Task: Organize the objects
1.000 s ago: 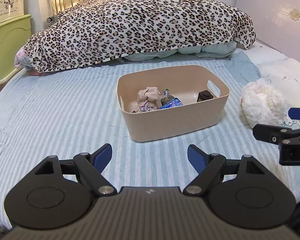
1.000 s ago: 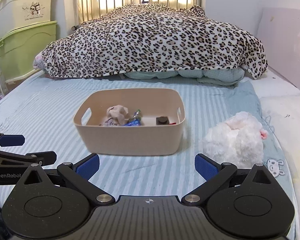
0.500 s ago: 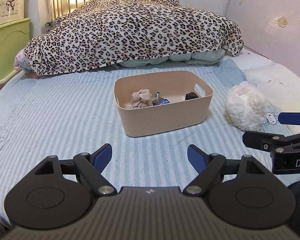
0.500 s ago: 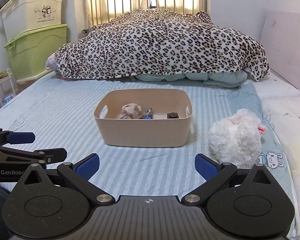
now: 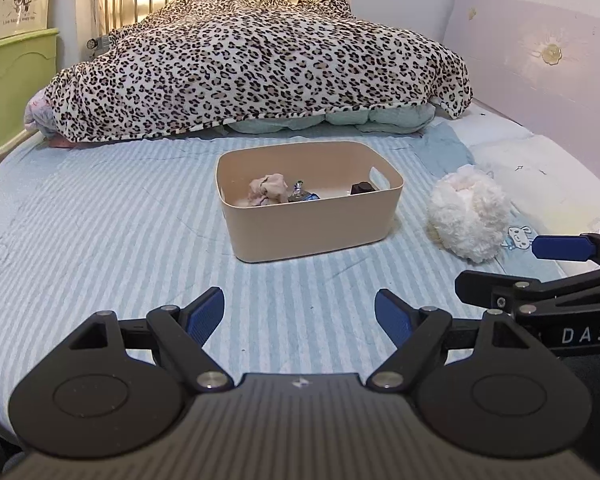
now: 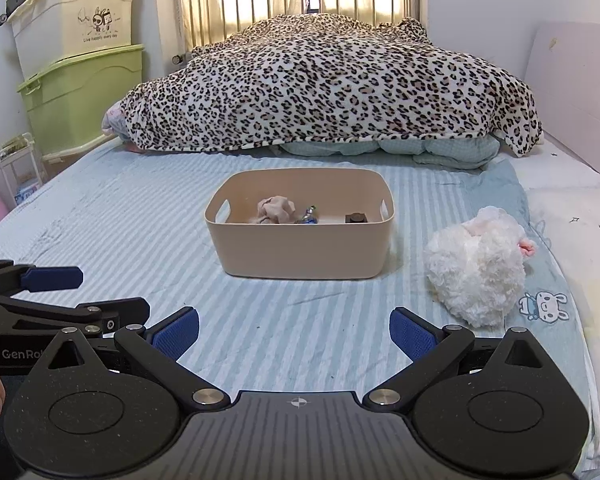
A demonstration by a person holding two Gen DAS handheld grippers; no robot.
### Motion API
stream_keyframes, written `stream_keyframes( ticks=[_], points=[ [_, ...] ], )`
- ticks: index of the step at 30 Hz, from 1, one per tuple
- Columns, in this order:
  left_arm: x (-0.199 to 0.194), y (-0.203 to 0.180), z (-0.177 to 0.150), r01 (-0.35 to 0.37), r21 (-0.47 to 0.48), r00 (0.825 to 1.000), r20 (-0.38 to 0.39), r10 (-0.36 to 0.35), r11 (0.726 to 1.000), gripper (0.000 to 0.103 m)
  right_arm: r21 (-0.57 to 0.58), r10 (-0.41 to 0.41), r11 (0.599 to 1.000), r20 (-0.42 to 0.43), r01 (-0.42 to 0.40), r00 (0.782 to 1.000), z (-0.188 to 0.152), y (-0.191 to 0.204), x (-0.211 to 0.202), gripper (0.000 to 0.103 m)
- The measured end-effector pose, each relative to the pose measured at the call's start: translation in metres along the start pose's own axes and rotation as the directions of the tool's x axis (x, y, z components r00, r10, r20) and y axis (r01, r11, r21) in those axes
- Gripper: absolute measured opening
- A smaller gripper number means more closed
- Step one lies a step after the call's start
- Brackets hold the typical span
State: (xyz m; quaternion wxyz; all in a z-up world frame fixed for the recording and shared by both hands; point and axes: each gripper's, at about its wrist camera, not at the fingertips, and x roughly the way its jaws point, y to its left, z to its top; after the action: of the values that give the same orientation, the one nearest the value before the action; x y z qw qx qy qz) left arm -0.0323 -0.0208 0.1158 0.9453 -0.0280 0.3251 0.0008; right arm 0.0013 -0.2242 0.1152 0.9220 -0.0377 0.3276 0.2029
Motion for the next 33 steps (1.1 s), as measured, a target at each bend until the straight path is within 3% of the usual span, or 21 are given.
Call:
stream_keyframes(
  ticks=[33],
  points=[
    [-0.013,0.001,-0.019,0.020,-0.021,0.999,-0.033,-0.020,1.000,0.083,-0.025,0.000,1.000,-0.022,0.000,1.000,-0.010,0.003,-0.015,0.103]
  ],
)
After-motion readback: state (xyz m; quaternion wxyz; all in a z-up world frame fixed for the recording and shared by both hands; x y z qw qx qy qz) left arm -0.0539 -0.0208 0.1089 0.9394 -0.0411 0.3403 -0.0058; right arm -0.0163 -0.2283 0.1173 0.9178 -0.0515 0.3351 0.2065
